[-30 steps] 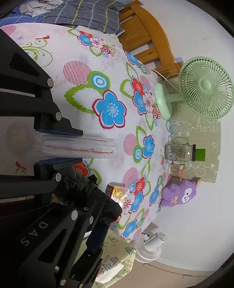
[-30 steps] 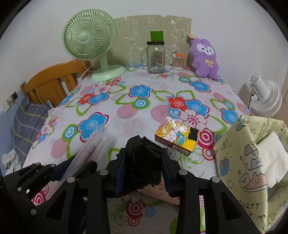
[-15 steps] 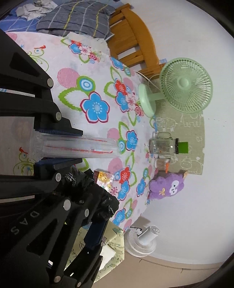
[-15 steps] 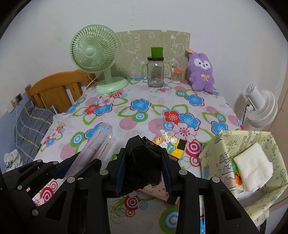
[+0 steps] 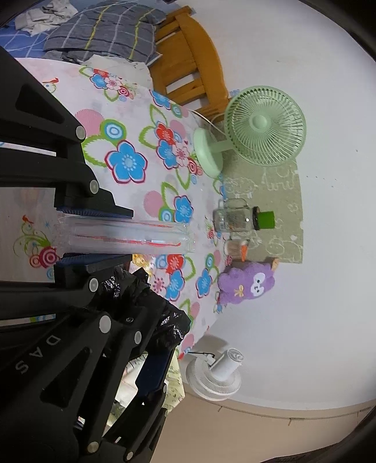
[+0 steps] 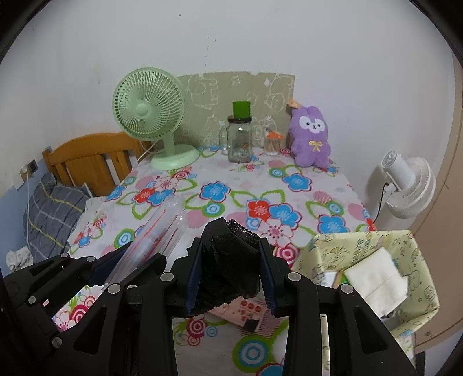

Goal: Organize soft objects
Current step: 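Lift the straw pack and black bag and carry them over the box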

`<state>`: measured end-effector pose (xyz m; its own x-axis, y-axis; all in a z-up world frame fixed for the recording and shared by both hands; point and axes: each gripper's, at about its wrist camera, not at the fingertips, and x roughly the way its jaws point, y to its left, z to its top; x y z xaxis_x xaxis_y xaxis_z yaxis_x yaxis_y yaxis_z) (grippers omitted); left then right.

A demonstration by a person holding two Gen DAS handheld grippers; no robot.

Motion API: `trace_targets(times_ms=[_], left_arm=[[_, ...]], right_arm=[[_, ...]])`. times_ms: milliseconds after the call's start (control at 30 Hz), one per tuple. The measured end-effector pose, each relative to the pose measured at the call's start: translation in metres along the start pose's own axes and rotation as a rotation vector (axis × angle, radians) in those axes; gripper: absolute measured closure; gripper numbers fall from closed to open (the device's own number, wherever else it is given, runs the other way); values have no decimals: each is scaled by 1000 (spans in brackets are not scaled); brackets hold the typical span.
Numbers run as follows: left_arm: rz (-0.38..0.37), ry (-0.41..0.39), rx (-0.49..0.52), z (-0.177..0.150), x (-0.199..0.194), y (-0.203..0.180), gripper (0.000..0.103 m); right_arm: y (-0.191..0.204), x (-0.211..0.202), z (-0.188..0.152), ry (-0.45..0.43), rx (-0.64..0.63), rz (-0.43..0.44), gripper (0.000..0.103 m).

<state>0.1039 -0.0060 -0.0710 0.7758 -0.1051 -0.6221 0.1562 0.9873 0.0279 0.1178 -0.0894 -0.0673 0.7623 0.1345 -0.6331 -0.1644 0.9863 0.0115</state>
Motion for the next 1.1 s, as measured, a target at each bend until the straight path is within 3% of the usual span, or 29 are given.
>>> trace_targets(times_ms=[533,1100], left_arm=[[-52,-50,54,17,-9,-53,82],[-143,-82,148,33,-7,-127,82]], right_arm=[[-48,-31,6,-56,13,-54,63],[-123,-57,0,-104,102,-145,63]])
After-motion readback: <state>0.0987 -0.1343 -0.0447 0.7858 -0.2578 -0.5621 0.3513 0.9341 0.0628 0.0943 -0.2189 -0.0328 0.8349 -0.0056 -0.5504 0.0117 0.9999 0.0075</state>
